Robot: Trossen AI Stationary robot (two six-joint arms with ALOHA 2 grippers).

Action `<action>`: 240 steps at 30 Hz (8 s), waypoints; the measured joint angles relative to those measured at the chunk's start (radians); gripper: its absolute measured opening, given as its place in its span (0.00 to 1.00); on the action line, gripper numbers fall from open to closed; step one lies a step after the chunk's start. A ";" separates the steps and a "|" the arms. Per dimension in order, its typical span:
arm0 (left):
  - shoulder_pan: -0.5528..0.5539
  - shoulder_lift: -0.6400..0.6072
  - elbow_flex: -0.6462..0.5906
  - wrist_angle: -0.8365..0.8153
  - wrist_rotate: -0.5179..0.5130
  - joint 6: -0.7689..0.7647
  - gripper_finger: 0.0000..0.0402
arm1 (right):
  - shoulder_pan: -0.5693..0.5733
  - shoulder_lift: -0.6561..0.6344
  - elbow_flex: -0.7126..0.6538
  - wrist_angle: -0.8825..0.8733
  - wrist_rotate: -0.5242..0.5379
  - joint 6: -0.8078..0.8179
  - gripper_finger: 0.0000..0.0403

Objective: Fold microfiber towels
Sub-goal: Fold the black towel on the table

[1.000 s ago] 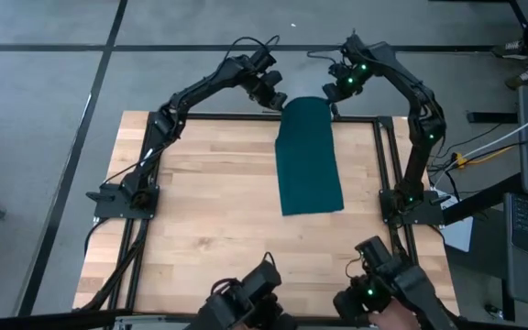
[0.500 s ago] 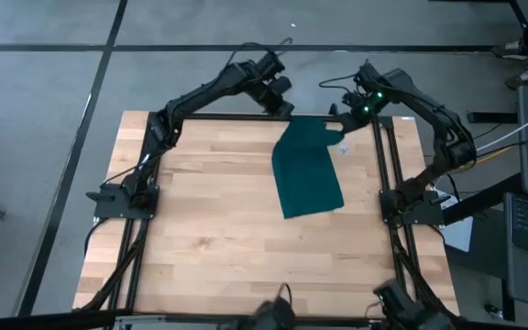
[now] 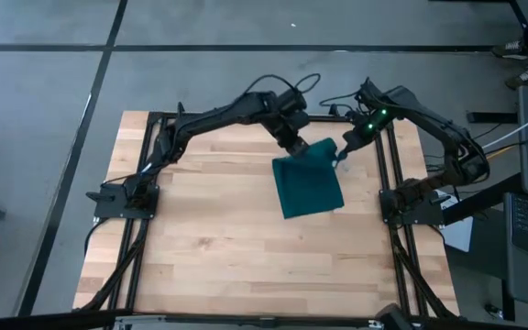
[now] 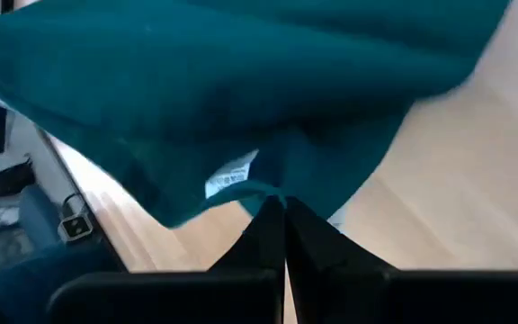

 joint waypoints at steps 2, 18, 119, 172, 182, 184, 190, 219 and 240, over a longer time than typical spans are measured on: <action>-0.017 0.000 0.000 -0.006 -0.020 -0.018 0.00 | 0.026 -0.006 -0.021 0.013 -0.015 0.002 0.00; -0.114 -0.069 -0.001 -0.134 -0.185 -0.081 0.00 | 0.223 -0.014 -0.046 0.019 -0.070 0.034 0.00; 0.157 -0.080 -0.414 0.226 -0.199 0.380 0.15 | 0.557 -0.190 -0.771 0.976 0.093 0.998 0.34; 0.162 -0.080 -0.414 0.211 -0.169 0.419 0.15 | 0.329 -0.209 -0.470 0.469 0.050 0.676 0.00; 0.162 -0.080 -0.414 0.223 -0.169 0.409 0.15 | 0.241 -0.204 -0.474 0.312 0.116 0.541 0.00; 0.162 -0.080 -0.414 0.227 -0.169 0.408 0.15 | 0.226 -0.202 -0.478 0.307 0.163 0.515 0.00; 0.160 -0.080 -0.414 0.227 -0.169 0.399 0.15 | 0.167 -0.178 -0.503 0.342 0.131 0.479 0.00; 0.046 0.054 -0.412 0.590 0.073 0.306 0.15 | 0.147 -0.295 -0.221 0.241 0.051 0.595 0.51; 0.060 0.253 -0.414 0.788 0.255 0.202 0.15 | 0.277 -0.294 -0.391 0.289 0.028 0.760 0.35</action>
